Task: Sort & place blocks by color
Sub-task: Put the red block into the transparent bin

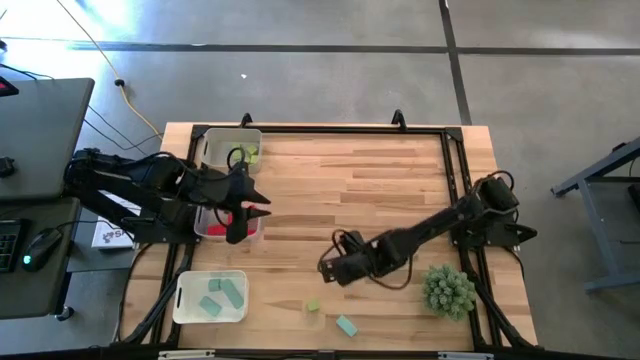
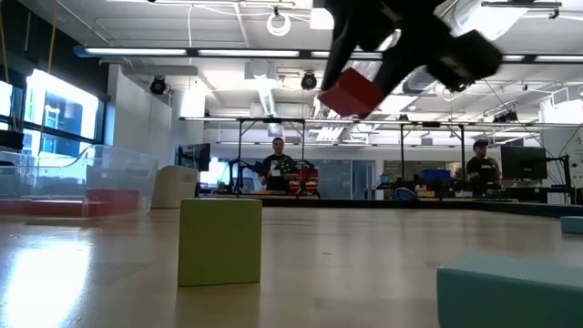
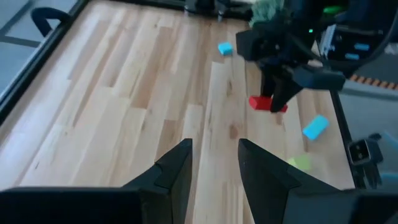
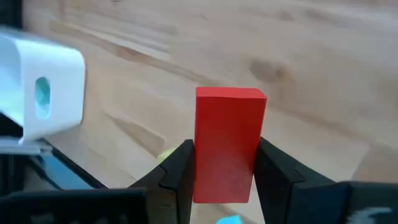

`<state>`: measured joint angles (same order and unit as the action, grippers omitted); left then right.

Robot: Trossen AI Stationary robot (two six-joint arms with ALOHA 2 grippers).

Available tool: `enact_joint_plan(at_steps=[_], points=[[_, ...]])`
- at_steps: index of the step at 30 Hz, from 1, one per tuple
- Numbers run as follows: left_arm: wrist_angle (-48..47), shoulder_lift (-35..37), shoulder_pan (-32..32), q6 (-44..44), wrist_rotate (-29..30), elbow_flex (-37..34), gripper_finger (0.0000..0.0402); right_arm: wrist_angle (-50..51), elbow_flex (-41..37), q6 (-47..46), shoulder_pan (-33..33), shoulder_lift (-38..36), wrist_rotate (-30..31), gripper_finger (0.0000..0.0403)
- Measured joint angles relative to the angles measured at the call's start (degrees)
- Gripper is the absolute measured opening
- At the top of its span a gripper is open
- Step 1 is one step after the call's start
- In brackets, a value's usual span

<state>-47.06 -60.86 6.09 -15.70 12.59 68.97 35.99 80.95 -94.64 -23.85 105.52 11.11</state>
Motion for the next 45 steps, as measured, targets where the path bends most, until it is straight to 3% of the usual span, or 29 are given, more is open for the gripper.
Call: enact_joint_plan(at_steps=[8, 16, 24, 29, 33, 45], points=[[5.6, -1.0, -2.7, 4.4, 0.0, 0.0, 0.0117, -2.4, 0.0, 24.7, 7.9, -4.1, -6.4, 0.0109], [12.8, -3.2, -3.1, 10.5, 0.1, 0.0, 0.0117, -3.3, 0.0, 41.2, 14.5, -6.5, -13.0, 0.0109], [16.8, -4.7, -3.1, 17.7, 0.2, -0.1, 0.0117, -4.8, 0.0, 56.0, 19.9, -7.0, -26.1, 0.0109], [18.2, -6.3, -3.4, 20.8, 0.2, 0.0, 0.0117, -6.8, 0.0, 62.2, 23.2, -7.0, -34.0, 0.0109], [17.6, -7.8, -4.3, 18.0, 0.1, -0.1, 0.0119, -8.0, 0.0, 65.7, 25.7, -7.0, -39.8, 0.0109], [17.6, -11.0, -4.5, 16.5, 0.4, 0.0, 0.0163, -8.6, 0.0, 74.1, 31.5, -7.0, -55.4, 0.0109]])
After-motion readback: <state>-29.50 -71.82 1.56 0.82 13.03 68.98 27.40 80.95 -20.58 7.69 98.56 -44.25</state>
